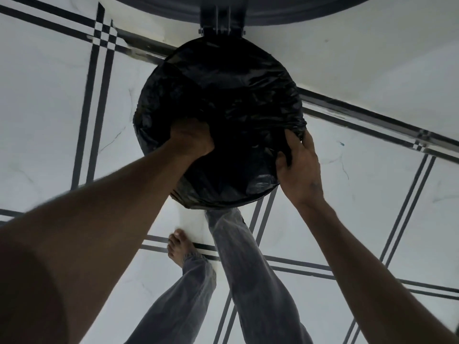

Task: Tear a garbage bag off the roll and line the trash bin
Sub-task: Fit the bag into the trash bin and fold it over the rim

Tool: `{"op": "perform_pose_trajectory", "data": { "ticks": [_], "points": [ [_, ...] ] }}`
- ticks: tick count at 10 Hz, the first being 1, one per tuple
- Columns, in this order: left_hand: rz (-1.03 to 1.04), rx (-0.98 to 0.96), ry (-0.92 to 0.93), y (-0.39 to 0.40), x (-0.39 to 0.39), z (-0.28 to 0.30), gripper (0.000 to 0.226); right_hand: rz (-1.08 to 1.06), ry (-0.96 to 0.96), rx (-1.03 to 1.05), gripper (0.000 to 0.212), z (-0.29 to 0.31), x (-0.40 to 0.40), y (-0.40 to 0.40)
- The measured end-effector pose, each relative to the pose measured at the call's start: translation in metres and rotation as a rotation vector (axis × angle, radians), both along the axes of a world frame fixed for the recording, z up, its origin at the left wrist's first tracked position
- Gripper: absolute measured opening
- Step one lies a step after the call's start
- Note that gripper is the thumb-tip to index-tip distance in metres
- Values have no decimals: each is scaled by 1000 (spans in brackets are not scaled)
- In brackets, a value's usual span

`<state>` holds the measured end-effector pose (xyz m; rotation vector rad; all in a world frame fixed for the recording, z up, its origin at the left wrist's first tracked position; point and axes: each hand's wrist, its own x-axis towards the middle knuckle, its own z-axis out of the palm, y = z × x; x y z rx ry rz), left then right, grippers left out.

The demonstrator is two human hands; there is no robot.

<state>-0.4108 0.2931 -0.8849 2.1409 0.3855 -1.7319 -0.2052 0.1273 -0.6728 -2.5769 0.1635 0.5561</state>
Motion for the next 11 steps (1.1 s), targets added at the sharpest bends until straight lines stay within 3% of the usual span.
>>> {"op": "perform_pose_trajectory", "data": {
  "ticks": [1,2,3,4,6,7,8,9,10,11],
  "points": [
    [43,92,-111,-11,61,52,39,0,14,18,65,2,0,-1],
    [-106,-38,-503,9,225,137,34,-3,31,26,68,3,4,-1],
    [-62,-79,-363,10,282,152,50,-8,43,18,64,0,7,0],
    [-67,-78,-230,29,264,141,61,1,57,16,63,-4,6,0],
    [-235,-23,-227,40,257,141,55,-36,61,35,65,-6,5,0],
    [-193,15,-342,38,249,151,60,-56,81,99,67,0,5,2],
    [-285,37,-557,26,232,167,52,-137,90,164,66,10,2,4],
    [-277,-47,-778,19,186,206,49,-212,-69,259,62,23,-14,11],
    [-211,-81,-988,27,130,226,49,-421,-6,410,69,23,-33,14],
    [-78,-34,-1117,32,87,235,38,-851,223,664,76,24,-46,18]
  ]
}}
